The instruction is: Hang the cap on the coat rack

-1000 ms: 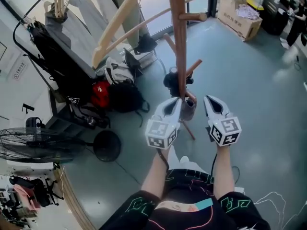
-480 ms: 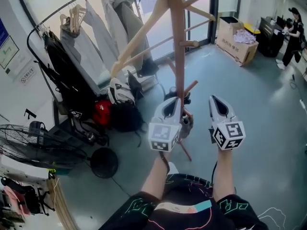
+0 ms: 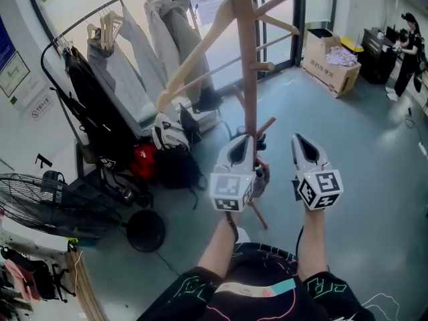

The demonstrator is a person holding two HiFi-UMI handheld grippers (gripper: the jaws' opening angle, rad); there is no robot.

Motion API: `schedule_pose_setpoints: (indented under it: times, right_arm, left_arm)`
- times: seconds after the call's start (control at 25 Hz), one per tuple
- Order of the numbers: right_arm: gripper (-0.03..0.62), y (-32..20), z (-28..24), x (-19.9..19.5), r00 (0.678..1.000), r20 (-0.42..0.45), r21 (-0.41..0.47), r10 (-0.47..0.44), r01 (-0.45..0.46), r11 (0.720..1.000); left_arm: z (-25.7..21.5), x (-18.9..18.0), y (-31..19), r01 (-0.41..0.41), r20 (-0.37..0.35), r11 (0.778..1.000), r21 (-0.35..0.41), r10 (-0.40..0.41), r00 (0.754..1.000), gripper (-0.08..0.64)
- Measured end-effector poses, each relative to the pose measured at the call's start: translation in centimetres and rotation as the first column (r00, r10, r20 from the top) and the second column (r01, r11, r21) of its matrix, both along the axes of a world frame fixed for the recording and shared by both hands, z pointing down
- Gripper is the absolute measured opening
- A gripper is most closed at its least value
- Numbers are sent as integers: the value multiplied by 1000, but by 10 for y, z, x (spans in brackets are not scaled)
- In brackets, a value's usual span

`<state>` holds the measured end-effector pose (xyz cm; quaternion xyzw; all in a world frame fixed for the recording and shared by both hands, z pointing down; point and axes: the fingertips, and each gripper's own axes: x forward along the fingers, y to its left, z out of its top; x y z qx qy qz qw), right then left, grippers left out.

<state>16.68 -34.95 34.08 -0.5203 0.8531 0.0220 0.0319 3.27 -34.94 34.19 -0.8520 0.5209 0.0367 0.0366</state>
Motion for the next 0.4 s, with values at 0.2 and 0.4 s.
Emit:
schedule_pose_setpoints:
  times: [0.2, 0.4]
  right_arm:
    - [4, -4, 3, 2, 1000, -13, -8, 8, -8, 1000]
    - [5, -9, 7, 17, 999, -14, -24, 39, -40, 999]
  left_arm:
    - [2, -2, -6, -5, -37, 1000, -10, 5, 999, 9]
    - [2, -1, -5, -1, -82, 1000, 1, 1, 997, 9]
